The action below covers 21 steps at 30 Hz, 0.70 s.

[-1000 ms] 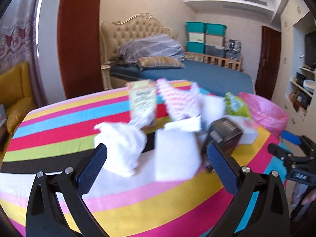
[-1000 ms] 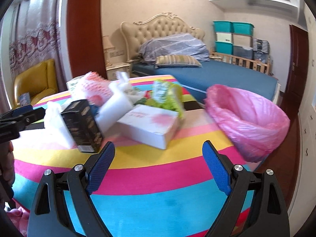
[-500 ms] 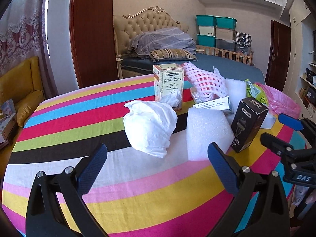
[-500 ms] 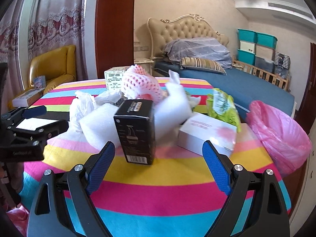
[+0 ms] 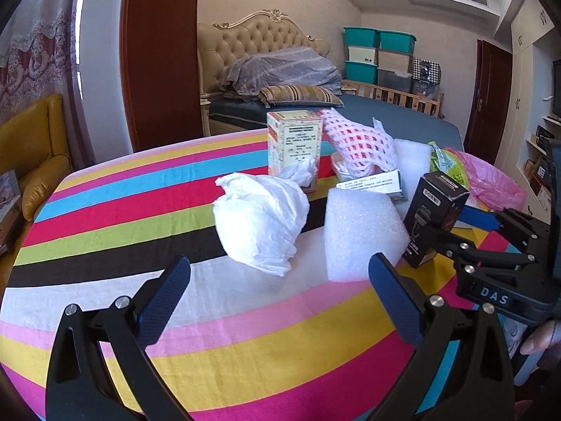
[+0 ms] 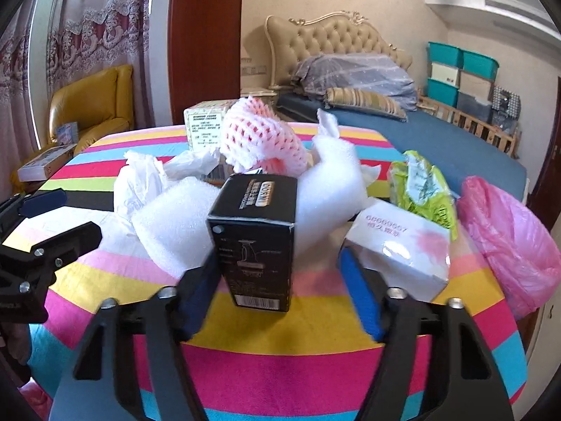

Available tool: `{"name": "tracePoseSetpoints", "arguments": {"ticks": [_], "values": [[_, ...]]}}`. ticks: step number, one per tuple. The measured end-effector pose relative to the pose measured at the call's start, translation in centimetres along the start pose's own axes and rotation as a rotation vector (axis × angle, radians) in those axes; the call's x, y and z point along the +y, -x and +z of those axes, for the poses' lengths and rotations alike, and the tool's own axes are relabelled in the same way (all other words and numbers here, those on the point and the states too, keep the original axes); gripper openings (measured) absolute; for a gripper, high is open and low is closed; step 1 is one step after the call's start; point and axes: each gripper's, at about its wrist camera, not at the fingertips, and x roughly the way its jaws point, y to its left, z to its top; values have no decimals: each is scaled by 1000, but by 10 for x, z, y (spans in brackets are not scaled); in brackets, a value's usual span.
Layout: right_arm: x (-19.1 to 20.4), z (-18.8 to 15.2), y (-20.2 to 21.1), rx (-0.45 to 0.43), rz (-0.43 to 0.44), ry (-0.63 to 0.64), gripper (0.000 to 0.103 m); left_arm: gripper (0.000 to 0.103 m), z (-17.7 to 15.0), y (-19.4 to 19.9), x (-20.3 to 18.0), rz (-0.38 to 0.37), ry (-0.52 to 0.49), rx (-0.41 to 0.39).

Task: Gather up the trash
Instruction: 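Grasp the black box with the right gripper while the left grasps a white foam block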

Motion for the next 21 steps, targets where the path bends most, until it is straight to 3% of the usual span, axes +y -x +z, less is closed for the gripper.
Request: {"name": "tracePoseSetpoints", "arguments": {"ticks": [1, 12, 17, 21], "values": [[0, 0, 2, -10, 9, 4, 40, 98, 1, -1, -2, -4, -2, 3], [-29, -8, 37, -106, 4, -43, 39, 98, 13, -28, -52, -83, -79, 59], [-37, -12, 44, -115, 4, -49, 39, 98, 17, -52, -73, -63, -117, 117], [-42, -15, 46, -116, 5, -63, 39, 84, 20, -68, -83, -50, -131, 160]]}}
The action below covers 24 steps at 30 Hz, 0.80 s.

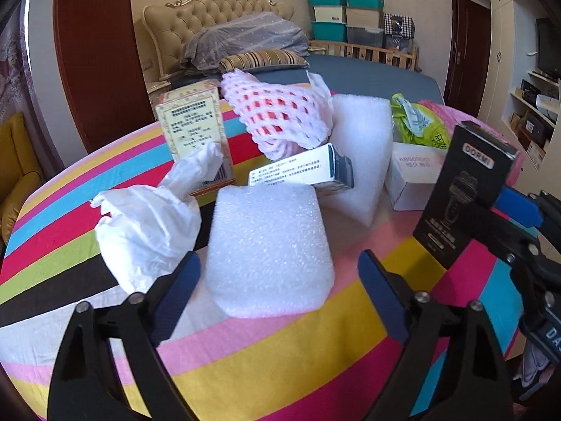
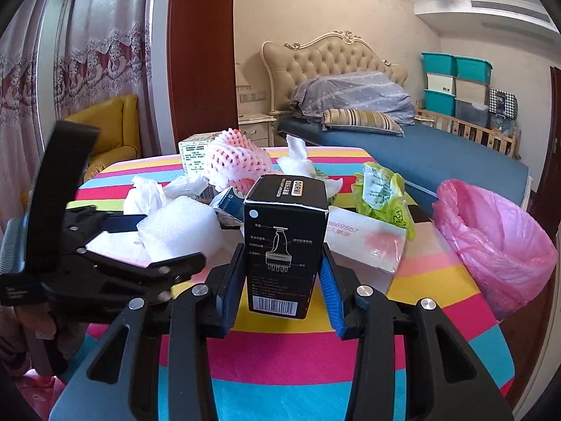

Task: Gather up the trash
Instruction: 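Grasp the black box with the right gripper while the left grasps a white foam block, then carry the foam block and black box to the wastebasket and release both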

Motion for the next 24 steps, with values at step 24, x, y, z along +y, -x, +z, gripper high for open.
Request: {"name": "tracePoseSetpoints", "arguments": {"ticks": [24], "values": [[-10, 1, 14, -29, -15, -20, 39, 61, -7, 49, -21, 62, -21, -142]]}}
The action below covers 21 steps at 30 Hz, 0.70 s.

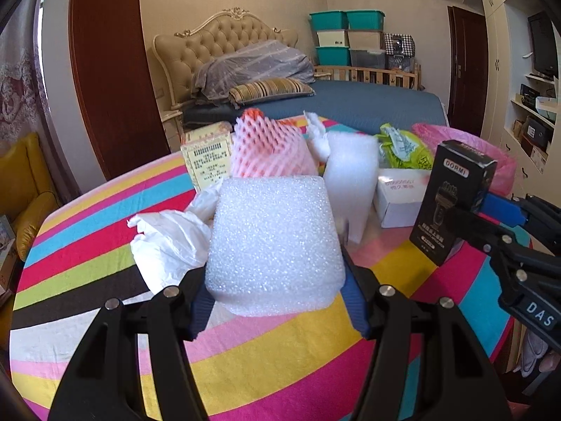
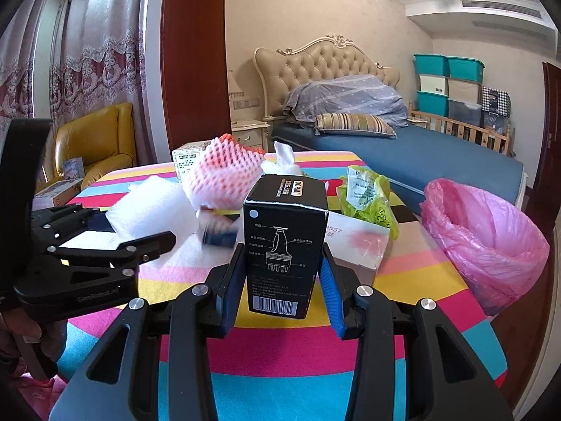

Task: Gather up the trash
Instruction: 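Carry the foam block and black box to the wastebasket and release both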

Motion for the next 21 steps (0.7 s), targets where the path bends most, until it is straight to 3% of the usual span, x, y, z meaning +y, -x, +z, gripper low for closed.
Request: {"name": "tracePoseSetpoints", "arguments": {"ticks": [21], "values": [[-34, 7, 17, -47, -68, -47, 39, 61, 11, 8, -27, -32, -85, -55]]}}
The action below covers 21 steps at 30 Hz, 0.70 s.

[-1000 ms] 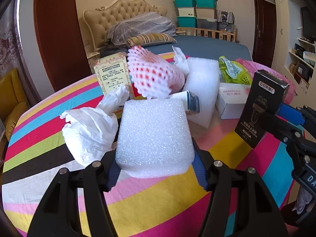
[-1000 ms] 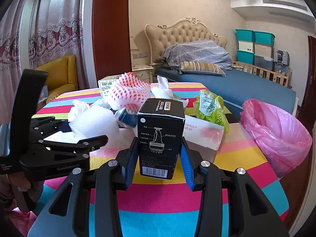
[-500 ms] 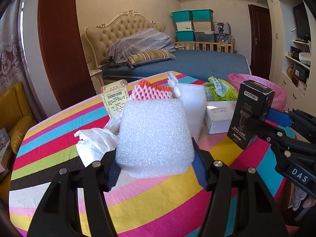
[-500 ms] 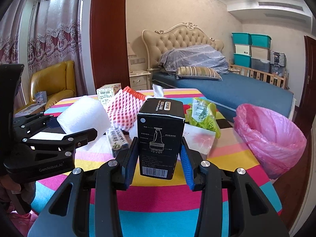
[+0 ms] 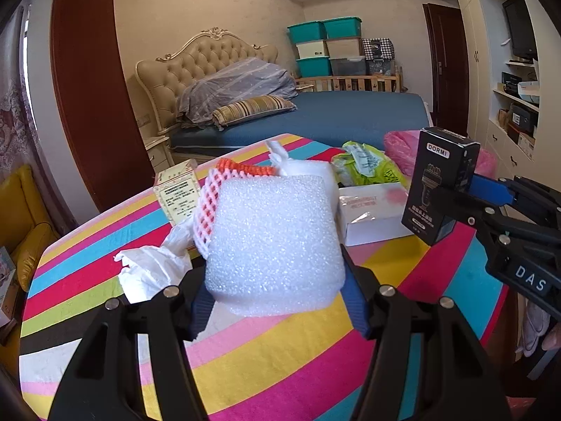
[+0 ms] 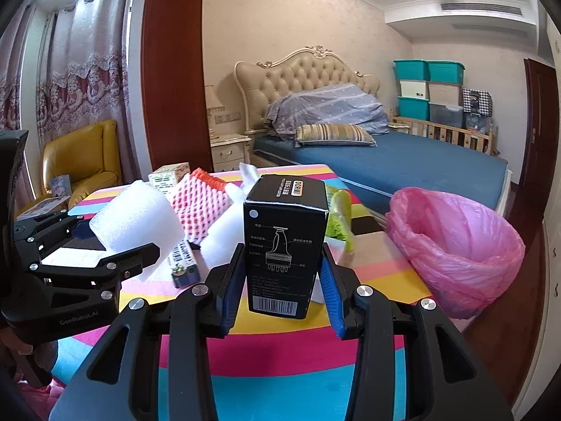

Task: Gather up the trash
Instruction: 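Carry the foam block and black box to the wastebasket and release both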

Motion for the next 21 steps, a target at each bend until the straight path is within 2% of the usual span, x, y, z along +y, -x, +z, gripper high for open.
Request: {"name": "tracePoseSetpoints", "arguments": {"ticks": [5, 11, 21], "values": [[-14, 3, 1, -5, -35, 0, 39, 61, 5, -9, -1, -69, 32, -6], [-43, 8, 7, -23, -115, -5, 39, 61, 19, -17, -13, -153, 50, -26], [-107, 16, 9, -34, -245, -25, 40, 61, 62, -48, -58, -302, 13, -58]]}}
